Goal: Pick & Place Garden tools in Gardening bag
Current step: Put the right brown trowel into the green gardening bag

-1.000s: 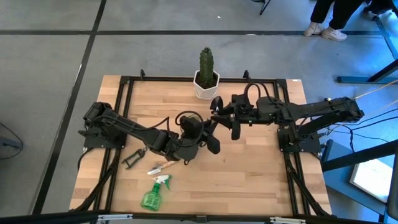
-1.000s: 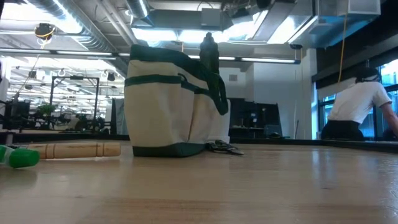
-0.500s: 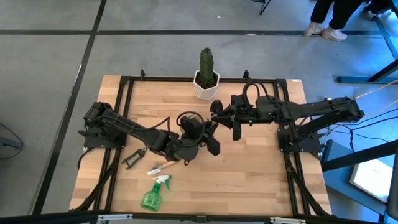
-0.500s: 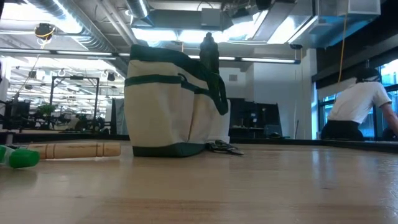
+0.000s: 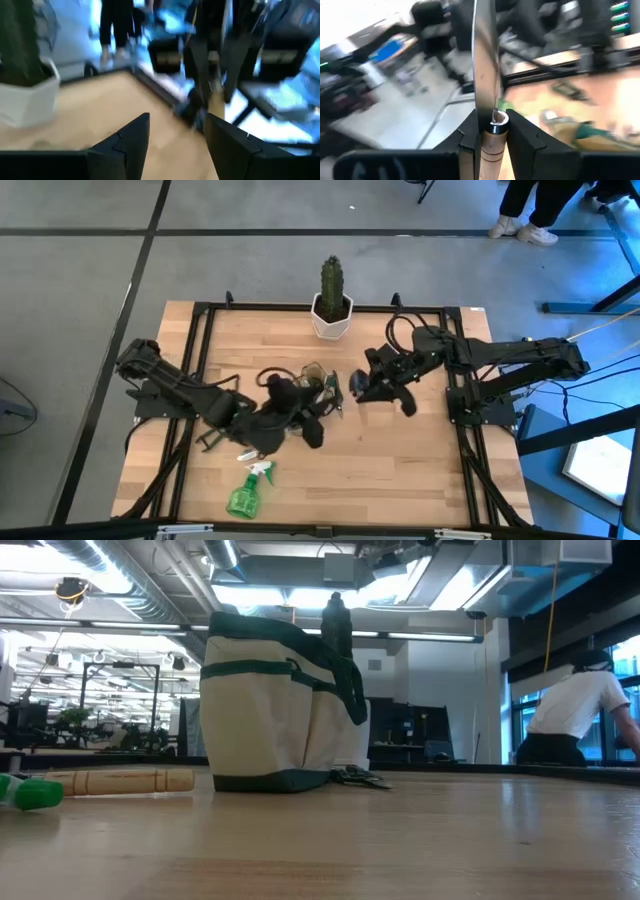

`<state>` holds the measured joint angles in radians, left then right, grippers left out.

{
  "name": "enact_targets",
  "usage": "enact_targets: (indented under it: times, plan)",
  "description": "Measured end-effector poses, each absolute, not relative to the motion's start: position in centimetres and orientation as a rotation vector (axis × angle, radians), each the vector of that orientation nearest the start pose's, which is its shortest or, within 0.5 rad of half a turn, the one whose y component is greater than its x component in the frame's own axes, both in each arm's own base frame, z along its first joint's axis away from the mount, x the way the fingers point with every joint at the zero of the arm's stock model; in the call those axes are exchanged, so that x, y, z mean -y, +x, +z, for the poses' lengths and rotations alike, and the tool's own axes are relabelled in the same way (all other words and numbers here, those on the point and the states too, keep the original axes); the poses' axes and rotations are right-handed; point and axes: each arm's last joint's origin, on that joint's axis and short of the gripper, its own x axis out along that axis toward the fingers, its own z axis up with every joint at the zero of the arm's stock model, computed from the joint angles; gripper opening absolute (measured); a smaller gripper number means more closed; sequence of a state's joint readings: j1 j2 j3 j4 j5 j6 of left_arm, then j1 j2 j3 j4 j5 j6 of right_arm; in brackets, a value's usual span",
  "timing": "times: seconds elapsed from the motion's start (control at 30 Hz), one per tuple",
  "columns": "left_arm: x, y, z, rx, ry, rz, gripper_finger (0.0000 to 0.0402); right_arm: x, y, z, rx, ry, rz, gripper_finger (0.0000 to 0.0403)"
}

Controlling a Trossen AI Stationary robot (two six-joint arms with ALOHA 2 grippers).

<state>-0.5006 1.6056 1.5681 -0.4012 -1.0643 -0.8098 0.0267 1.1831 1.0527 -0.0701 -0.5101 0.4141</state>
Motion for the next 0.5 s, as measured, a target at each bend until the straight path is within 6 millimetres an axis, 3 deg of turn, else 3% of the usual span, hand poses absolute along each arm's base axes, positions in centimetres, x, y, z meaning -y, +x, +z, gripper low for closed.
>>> enact_targets:
  times: [0.17,0.37,0.5]
  plan:
    - [14.8,32.1,39.3,-0.035,-0.479,0.581,0.0173,-1.5,26.0,35.8,-0.315,0.453,0.625,0.0067]
    - [14.0,34.4,40.5,0.043,-0.484,0.396,0.0175,-1.0,27.0,35.3,-0.329,0.486,0.734,0.0067]
    - [13.1,35.3,40.8,0.091,-0.454,0.387,0.0172,-1.1,27.4,35.0,-0.337,0.494,0.729,0.0067]
